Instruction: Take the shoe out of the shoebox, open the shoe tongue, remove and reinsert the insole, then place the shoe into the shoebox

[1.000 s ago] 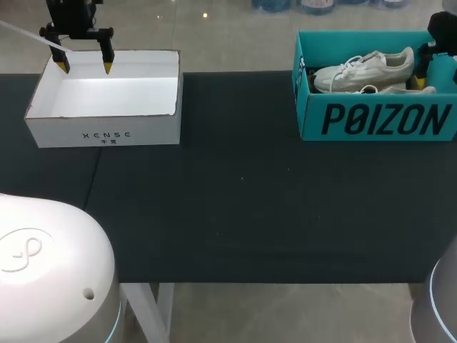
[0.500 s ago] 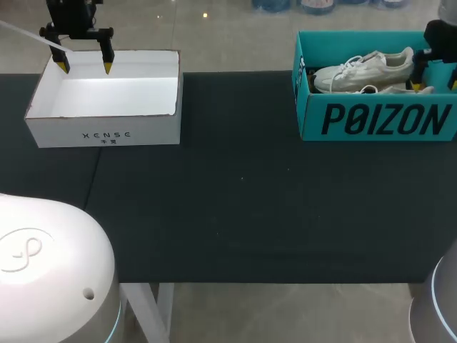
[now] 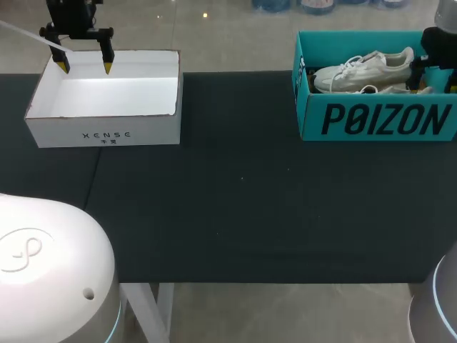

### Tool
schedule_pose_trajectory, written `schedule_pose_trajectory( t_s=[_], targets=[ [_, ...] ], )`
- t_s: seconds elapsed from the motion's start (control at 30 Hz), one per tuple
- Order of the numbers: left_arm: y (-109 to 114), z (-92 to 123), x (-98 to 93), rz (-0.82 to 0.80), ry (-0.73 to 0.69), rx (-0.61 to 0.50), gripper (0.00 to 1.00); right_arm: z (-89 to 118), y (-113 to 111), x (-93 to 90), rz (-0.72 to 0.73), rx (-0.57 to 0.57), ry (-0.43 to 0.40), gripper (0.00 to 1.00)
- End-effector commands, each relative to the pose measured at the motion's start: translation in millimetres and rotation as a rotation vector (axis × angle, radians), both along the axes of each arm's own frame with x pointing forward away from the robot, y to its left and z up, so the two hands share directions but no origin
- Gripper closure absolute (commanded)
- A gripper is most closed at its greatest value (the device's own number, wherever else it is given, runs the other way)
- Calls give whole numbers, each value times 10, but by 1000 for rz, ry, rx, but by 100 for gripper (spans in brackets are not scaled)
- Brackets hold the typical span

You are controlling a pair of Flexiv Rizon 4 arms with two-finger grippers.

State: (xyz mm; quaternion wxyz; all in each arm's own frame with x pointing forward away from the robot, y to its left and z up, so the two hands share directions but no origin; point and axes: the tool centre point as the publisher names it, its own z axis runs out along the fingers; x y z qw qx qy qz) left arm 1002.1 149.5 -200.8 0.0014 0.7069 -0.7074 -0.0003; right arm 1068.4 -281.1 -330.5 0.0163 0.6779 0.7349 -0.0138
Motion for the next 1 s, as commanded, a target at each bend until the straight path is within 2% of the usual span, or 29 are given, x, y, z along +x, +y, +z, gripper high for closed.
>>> schedule_pose_trajectory(
  t_s=[0.03, 0.23, 0.27, 0.3, 0.37, 0.7, 1.0],
  targets=[
    [0, 4, -5, 0, 0, 1, 0, -101, -14, 80, -6, 0, 17, 0],
    [0, 4, -5, 0, 0, 1, 0, -179, -51, 58, -10, -4, 32, 0],
    [0, 4, -5, 0, 0, 1, 0, -184, -53, 49, -11, -5, 33, 7],
    [0, 4, -5, 0, 0, 1, 0, -194, -56, 44, -12, -5, 34, 54],
    [0, 4, -5, 0, 0, 1, 0, -212, -59, 41, -10, 0, 32, 100],
    [0, 4, -5, 0, 0, 1, 0, -247, -67, 28, -19, -2, 15, 100],
    [0, 4, -5, 0, 0, 1, 0, -171, -120, 24, -44, -1, -10, 100]
  ],
)
